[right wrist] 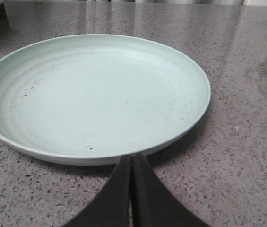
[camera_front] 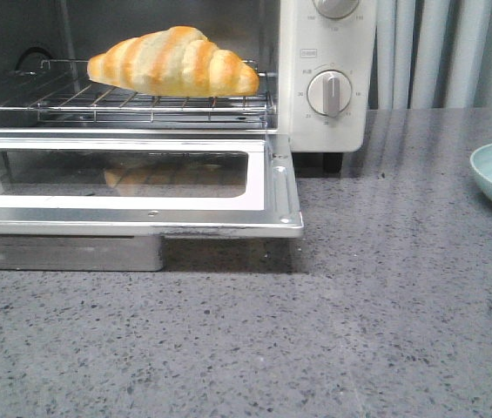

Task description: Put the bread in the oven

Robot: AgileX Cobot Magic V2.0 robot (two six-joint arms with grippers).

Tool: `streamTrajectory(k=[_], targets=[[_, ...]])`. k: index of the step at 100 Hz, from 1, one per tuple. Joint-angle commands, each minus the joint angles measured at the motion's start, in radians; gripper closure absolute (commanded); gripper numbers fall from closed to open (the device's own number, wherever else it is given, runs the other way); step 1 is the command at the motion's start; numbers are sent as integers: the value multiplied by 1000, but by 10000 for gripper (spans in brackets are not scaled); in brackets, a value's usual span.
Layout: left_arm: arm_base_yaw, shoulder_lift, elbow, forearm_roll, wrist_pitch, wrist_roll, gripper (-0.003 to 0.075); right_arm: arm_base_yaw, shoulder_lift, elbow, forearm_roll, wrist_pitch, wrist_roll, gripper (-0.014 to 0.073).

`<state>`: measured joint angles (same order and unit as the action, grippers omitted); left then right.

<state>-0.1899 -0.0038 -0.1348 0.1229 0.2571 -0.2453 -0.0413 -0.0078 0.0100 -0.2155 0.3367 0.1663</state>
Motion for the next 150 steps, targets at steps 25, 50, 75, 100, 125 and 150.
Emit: streamTrajectory(k=[25, 50, 75, 100, 125, 150], targets=[[2, -18, -25, 0, -84, -5, 741, -6, -21, 12, 152, -26, -249, 650], [2, -18, -25, 0, -84, -5, 741, -6, -21, 12, 152, -24, -249, 650], [2, -18, -25, 0, -84, -5, 741, -6, -21, 12, 152, -21, -249, 650], [2, -18, -25, 0, -84, -5, 741, -6, -21, 12, 152, -21, -249, 650], [2, -18, -25, 0, -84, -5, 741, -6, -21, 12, 152, -21, -249, 650], [15, -30, 28, -35, -84, -5, 741, -6, -21, 12, 152, -21, -249, 650]])
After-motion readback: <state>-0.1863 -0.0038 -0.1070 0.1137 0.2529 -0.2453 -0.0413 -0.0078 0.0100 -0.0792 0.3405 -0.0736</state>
